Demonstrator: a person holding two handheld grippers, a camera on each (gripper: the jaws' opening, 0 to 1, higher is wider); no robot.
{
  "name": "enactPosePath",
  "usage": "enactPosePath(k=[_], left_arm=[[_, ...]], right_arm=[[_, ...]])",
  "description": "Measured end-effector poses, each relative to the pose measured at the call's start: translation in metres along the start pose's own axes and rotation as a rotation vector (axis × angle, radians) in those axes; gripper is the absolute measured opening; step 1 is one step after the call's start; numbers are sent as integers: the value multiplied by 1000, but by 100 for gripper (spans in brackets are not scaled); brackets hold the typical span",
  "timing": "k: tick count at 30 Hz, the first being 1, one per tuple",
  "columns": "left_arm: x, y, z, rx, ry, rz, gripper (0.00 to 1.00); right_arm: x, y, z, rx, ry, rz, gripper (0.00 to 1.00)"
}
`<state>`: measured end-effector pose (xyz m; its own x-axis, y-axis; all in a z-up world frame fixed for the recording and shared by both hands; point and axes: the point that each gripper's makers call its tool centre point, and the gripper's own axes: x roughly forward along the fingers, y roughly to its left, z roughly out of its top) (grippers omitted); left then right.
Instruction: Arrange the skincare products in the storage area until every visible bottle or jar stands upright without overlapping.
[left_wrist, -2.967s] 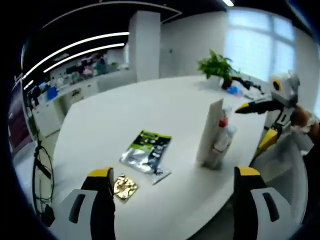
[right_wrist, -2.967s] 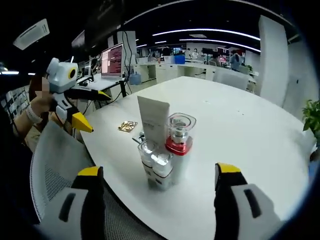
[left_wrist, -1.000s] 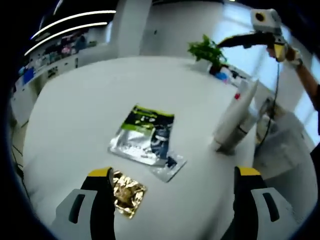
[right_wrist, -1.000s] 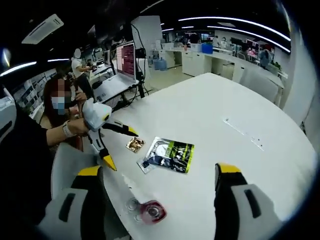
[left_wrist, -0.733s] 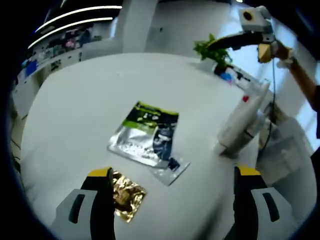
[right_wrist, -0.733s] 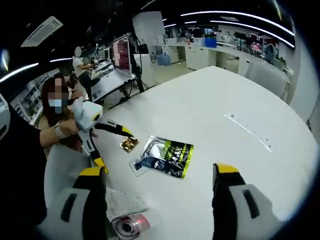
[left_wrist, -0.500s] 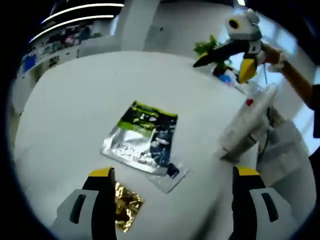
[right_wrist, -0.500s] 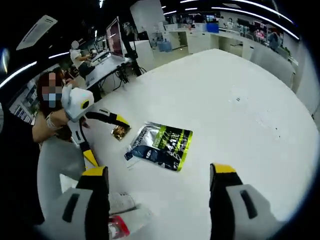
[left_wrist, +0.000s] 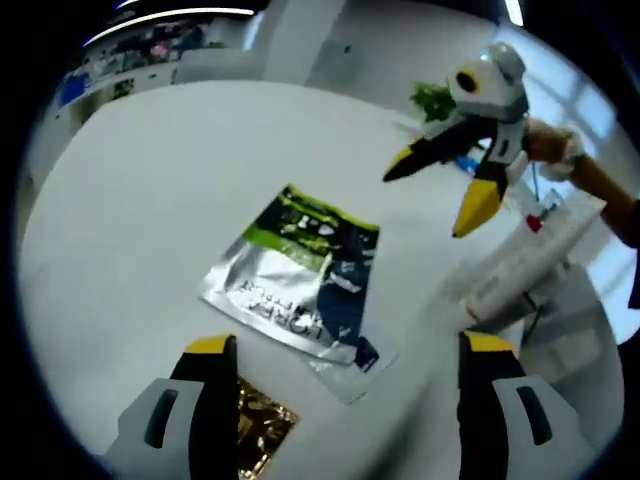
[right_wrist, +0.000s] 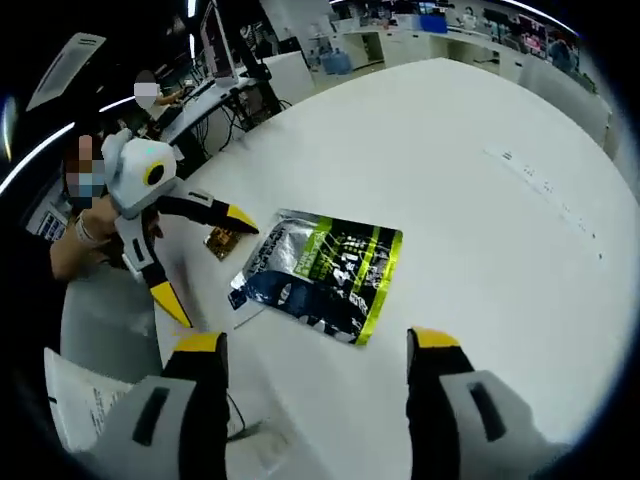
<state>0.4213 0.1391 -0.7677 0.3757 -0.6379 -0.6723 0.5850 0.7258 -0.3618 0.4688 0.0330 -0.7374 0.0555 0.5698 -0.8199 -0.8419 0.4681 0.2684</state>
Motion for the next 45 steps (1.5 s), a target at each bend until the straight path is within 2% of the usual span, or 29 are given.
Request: enactPosePath(k=[4,9,11,14,17,20,25,28,30,33,40,43,45], left_arm=[[3,9,2,8,-6,32,77],[6,18,0,72,41,105,66],[7,21,-1,103,50,141,64],[10,18,-2,115,57,157,66],[10,22,-3,187,89,207,65],[10,22,-6,242,118,219,62],[9,24,-5,266,113,222,62],[8,25,-5,271,116,221,62],[7,27,-4,281,114,216,61],[4,30,-3,284,107,216,56],[-1,43,1,274,85,238,48],[-2,53,4,269,60,239,39],[-1,52,6,254,40,232,31]], right_arm=[[8,-8,1,7,13,-9,68],[15,-10,2,68,14,5,58],[19,-10,1,77,22,9,58],[23,-11,-4,85,42,4,55],[28,-9,-6,105,46,18,51],[31,-8,-7,110,46,22,48],[34,-9,-5,105,44,19,49],[36,-2,2,120,9,50,49],[37,-2,3,118,4,42,48],[37,-4,3,110,8,25,47],[40,0,8,133,-13,55,46],[41,5,10,146,-26,75,44],[41,9,11,167,-39,87,44]])
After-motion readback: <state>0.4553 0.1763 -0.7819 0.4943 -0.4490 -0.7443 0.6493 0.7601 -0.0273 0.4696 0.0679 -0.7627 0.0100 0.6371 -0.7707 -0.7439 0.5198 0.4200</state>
